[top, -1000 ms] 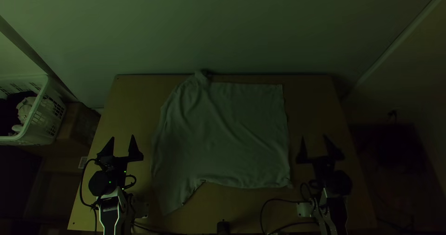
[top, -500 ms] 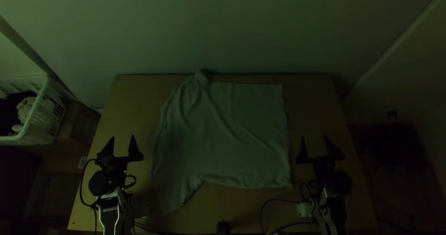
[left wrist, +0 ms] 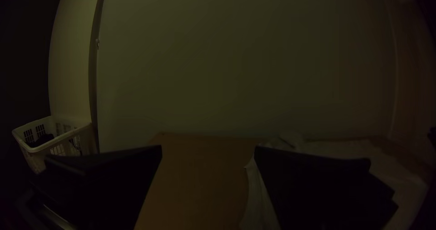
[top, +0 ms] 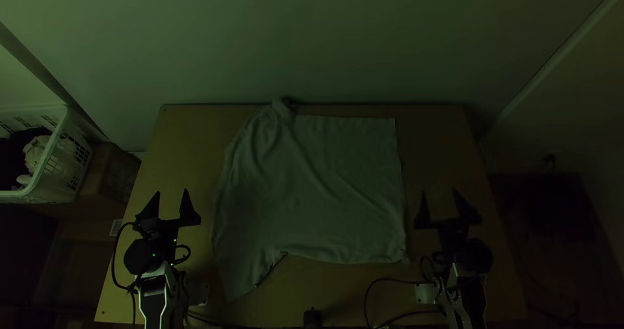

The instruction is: Fold the t-shirt

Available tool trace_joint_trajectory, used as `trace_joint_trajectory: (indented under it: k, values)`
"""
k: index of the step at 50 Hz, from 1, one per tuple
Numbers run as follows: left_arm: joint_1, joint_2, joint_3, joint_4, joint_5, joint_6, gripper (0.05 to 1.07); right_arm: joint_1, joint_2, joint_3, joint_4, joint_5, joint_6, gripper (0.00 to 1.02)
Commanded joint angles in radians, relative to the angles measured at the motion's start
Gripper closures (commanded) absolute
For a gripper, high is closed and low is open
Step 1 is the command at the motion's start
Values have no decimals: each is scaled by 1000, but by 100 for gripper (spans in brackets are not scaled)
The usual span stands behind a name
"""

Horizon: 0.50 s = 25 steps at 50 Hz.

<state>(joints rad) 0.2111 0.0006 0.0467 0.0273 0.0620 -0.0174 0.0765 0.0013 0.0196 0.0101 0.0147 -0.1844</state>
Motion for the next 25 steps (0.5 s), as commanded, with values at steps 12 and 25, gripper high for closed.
trace_joint_trajectory:
  k: [12,25]
  values:
    - [-7,-1,-44,-29,-1,-27,10,11,-4,-10,-29,7,39,4]
    - [-16,-1,-44,-36,-28,-26,10,23,-4,-10,-29,7,43,4]
